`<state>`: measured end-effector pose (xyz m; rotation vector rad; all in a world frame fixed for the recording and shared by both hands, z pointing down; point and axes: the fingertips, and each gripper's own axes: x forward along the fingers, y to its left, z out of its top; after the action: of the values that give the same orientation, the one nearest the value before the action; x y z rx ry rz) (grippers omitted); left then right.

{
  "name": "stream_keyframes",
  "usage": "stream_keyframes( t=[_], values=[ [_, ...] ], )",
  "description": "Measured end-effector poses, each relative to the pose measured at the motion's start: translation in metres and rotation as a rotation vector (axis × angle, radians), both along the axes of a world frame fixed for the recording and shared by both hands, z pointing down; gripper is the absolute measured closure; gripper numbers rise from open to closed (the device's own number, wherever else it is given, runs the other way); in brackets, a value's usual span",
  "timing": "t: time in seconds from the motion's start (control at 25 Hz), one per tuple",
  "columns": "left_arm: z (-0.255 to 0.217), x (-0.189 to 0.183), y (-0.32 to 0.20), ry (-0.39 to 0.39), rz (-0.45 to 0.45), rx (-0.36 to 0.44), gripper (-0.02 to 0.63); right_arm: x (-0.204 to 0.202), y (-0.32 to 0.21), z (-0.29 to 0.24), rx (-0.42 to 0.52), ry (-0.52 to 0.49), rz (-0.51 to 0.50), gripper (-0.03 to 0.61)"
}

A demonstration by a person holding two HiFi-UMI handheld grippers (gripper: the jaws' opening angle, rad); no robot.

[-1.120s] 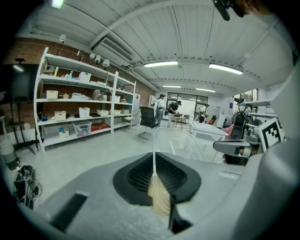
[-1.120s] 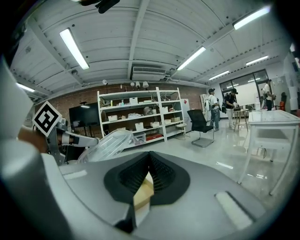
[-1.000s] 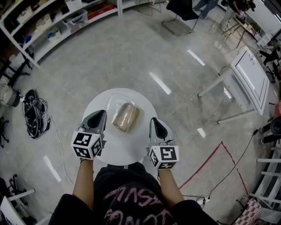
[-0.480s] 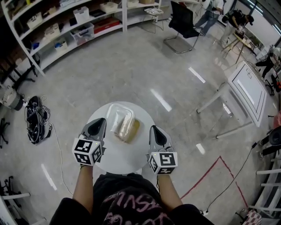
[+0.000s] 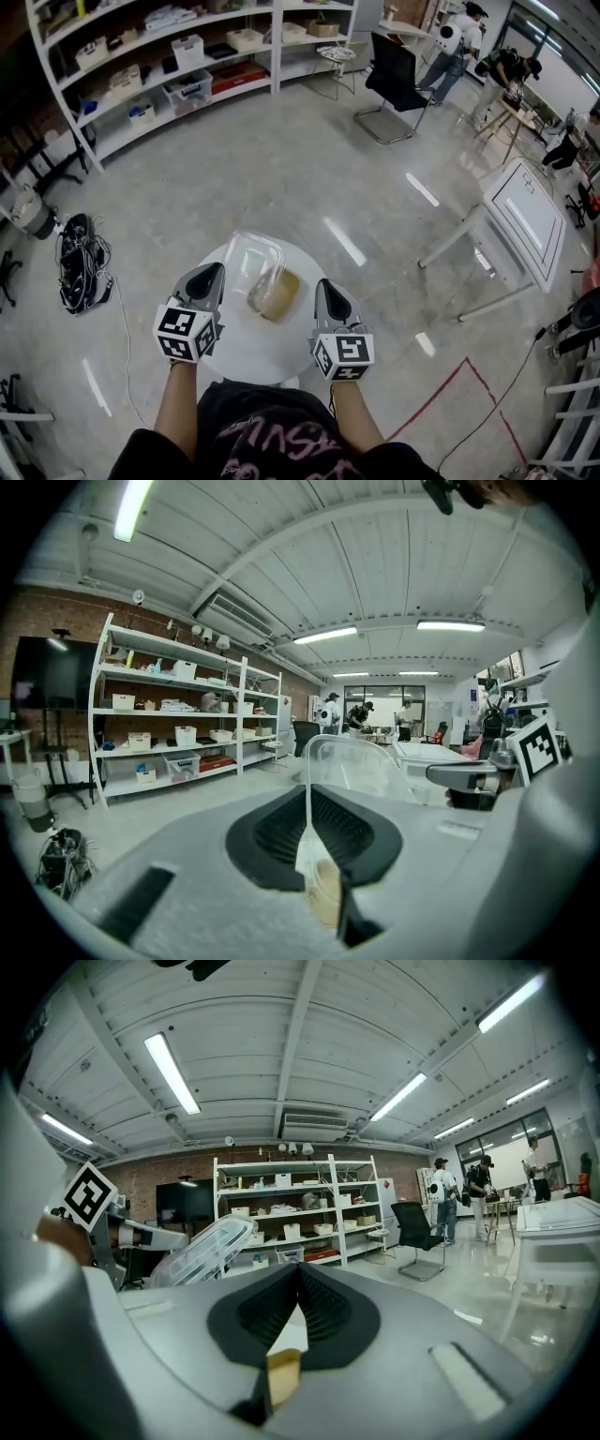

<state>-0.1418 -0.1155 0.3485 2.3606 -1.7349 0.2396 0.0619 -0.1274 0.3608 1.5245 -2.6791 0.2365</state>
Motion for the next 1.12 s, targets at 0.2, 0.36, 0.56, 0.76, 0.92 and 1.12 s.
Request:
stream_keyframes(
  t=[0.2,0.36,0.56,0.76,0.92,1.12],
  values=[
    [-0.005,-0.003,0.004,0.015,-0.009,0.012,0.600,-0.005,0.003,-0.007,0.011,0.003,-0.010,0.569],
    [-0.005,-0.004,0.007,0.016,-0.011,0.018,0.600,-0.005,0.005,-0.006,0.010,0.011,-0.009,0.569],
    [-0.010,-0.004,0.010,0.018,-0.017,0.030,0.600,-0.002,0.006,-0.011,0.016,0.015,-0.005,0.569],
    [-0.011,-0.003,0.013,0.021,-0.017,0.036,0.600,-0.001,0.009,-0.010,0.022,0.018,-0.007,0.569],
    [-0.014,-0.001,0.014,0.019,-0.017,0.040,0.600,0.001,0.010,-0.012,0.025,0.017,-0.005,0.569],
    [-0.015,-0.008,0.015,0.015,-0.018,0.041,0.600,-0.003,0.011,-0.012,0.023,0.016,-0.001,0.569]
  ],
)
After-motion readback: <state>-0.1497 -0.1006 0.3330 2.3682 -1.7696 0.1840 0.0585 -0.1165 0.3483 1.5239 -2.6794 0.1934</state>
